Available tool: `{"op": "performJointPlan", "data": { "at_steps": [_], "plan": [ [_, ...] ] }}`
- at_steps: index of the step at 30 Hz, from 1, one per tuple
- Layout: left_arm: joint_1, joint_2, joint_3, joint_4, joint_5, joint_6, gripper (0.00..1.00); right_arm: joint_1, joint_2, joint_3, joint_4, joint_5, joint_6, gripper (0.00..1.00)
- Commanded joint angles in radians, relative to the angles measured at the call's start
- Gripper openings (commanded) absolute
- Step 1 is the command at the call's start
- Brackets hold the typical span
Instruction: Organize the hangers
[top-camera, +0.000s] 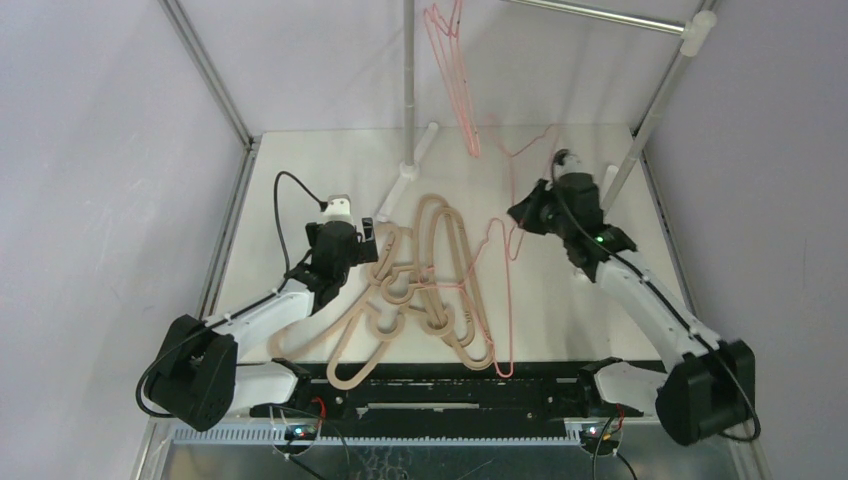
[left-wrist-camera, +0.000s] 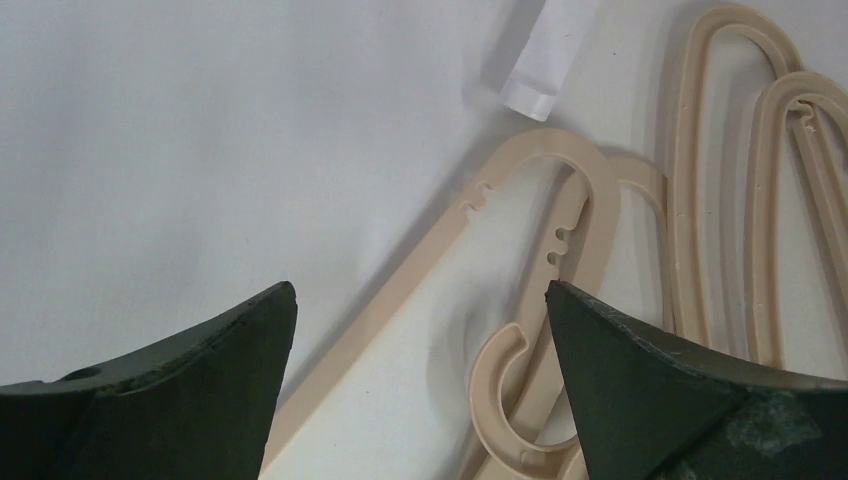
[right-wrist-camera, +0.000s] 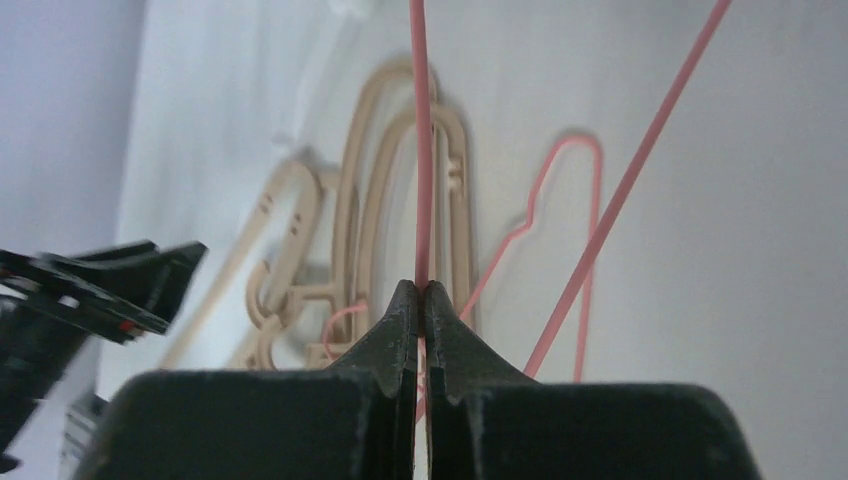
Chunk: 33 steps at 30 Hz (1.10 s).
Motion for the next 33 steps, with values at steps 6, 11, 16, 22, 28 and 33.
{"op": "performJointPlan", "data": {
  "at_steps": [6,11,16,22,28,33],
  "plan": [
    [-0.004,-0.019,0.036,0.034,-0.005,-0.007,1.0,-0.24,-0.199,-0.035,0.079,-0.323,0.044,0.0],
    [-0.004,-0.026,0.033,0.034,-0.004,-0.009,1.0,-0.289,-0.244,-0.031,0.195,-0.487,0.121,0.0],
    [-0.005,-0.031,0.03,0.034,-0.005,-0.011,1.0,-0.289,-0.276,-0.018,0.312,-0.571,0.198,0.0],
    [-0.005,-0.033,0.03,0.035,-0.006,-0.012,1.0,-0.269,-0.249,0.049,0.405,-0.616,0.261,0.0],
    [-0.003,-0.03,0.03,0.034,-0.008,-0.011,1.0,-0.238,-0.17,0.156,0.474,-0.589,0.277,0.0],
    [-0.004,-0.033,0.03,0.032,-0.019,-0.004,0.99,-0.204,-0.099,0.229,0.551,-0.566,0.3,0.0]
  ]
}}
